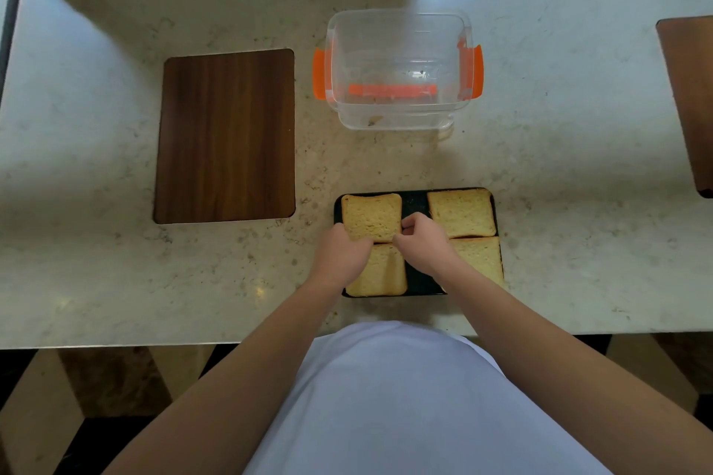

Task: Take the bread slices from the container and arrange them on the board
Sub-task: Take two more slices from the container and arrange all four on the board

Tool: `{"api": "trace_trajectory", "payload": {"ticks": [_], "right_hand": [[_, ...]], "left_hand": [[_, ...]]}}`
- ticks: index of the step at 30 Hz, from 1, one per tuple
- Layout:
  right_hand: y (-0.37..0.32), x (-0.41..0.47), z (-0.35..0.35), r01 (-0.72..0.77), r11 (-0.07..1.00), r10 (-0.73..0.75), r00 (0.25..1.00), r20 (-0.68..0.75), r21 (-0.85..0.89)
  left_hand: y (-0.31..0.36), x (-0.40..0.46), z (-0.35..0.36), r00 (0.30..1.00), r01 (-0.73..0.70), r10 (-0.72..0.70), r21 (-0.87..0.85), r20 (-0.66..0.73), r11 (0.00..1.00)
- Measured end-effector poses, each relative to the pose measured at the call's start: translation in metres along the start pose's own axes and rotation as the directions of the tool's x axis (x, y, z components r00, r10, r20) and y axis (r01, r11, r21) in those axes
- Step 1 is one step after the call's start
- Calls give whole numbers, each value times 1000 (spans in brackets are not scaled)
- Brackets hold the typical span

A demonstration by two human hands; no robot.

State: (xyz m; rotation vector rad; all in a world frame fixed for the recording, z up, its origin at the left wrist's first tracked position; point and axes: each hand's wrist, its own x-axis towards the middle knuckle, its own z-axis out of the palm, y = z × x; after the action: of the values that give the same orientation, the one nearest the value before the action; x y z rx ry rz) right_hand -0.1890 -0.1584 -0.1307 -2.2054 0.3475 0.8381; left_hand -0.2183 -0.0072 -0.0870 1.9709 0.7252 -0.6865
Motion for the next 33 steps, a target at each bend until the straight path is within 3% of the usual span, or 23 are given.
{"api": "trace_trajectory", "payload": {"ticks": [4, 7, 11, 16, 20, 33], "right_hand": [[-3, -6, -7, 2, 1000, -3, 1000, 25, 31], [7, -13, -35, 45, 996, -35, 992, -121, 77], [37, -16, -84, -53, 997, 67, 936, -346, 49], [51, -17, -91, -154, 987, 163, 940, -299, 55], [55, -21, -83, -172, 985, 173, 942, -287, 32], [57, -22, -86, -136, 985, 96, 946, -311, -110]], "left_hand": [[3, -4, -3, 1000, -13, 14, 56, -27, 998], [13, -9, 10, 989, -122, 133, 136, -71, 983], [54, -11, 52, 983, -52, 49, 10, 177, 999], [81, 2, 77, 981, 107, -93, -76, 169, 991], [86, 8, 85, 977, 152, -128, -132, 171, 980], [83, 7, 97, 975, 185, -171, -93, 141, 978]]}}
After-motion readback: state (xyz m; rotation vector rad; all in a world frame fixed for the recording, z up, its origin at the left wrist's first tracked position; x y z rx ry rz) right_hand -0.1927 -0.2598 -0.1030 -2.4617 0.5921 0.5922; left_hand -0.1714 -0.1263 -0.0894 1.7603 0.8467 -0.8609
